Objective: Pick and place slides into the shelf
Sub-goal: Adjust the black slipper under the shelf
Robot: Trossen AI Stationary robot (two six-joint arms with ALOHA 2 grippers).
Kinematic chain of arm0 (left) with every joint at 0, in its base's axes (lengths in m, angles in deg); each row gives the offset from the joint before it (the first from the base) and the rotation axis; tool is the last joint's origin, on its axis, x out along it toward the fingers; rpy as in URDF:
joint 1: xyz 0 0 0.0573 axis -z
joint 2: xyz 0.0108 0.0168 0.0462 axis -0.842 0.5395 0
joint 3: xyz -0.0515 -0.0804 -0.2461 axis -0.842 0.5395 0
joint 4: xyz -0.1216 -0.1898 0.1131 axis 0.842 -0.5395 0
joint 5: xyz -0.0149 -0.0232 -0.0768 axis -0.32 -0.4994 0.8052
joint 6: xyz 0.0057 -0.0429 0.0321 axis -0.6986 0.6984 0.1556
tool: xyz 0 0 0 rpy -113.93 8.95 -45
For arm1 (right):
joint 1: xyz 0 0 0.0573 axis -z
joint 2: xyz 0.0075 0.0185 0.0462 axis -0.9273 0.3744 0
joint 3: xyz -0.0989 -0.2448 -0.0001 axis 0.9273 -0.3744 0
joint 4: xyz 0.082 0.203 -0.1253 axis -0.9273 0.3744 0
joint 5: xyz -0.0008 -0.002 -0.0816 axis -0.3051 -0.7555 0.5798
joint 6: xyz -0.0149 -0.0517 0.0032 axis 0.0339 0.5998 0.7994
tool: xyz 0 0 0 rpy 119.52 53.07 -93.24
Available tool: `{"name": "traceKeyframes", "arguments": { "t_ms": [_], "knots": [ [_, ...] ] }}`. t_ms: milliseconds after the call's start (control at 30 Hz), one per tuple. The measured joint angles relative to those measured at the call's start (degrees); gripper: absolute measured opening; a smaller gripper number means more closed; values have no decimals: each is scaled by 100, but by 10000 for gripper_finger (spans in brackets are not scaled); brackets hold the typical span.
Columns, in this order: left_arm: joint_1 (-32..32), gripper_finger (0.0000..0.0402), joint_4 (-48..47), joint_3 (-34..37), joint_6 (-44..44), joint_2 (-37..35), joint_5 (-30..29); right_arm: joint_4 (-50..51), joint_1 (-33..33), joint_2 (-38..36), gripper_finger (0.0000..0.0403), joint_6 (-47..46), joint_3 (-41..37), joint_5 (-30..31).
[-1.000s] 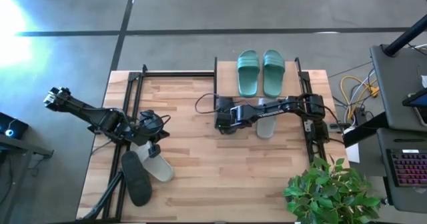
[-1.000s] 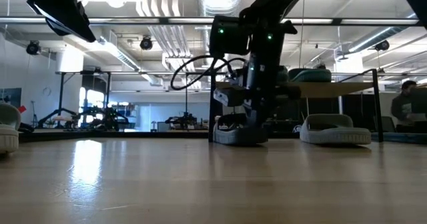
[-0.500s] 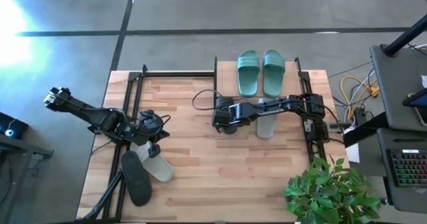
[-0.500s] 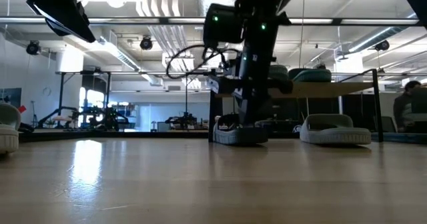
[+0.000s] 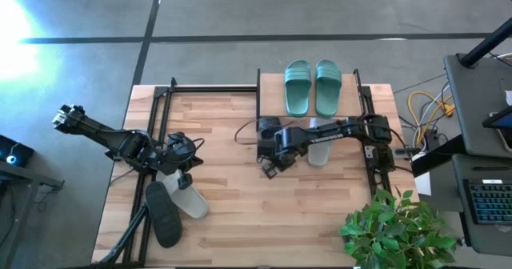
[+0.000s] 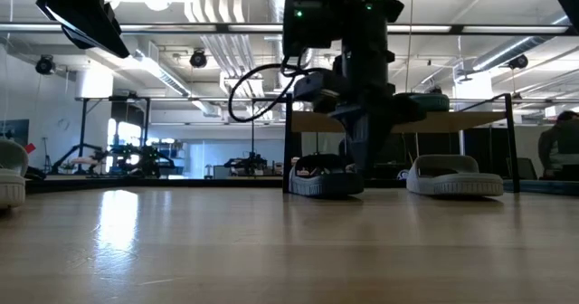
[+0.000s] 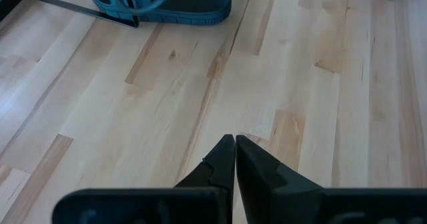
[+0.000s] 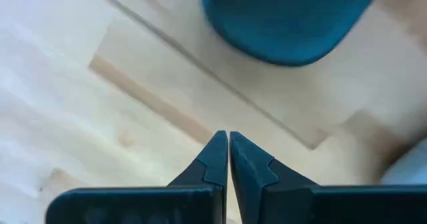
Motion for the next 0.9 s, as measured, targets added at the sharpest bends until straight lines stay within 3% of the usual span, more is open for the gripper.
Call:
{"name": "traceKeyframes", "arguments": {
  "t_ms": [200, 600, 900],
  "knots": [
    [0, 0, -2, 0, -14, 0, 0, -782, -26, 20, 8, -191, -291, 138],
    [0, 0, 0, 0, 7, 0, 2, -1484, 691, 346, 8, -15, -211, 2014],
    [-1, 0, 2, 0, 13, 13, 2, -2285, 981, 326, 8, 936, -70, 1691]
  ]
}}
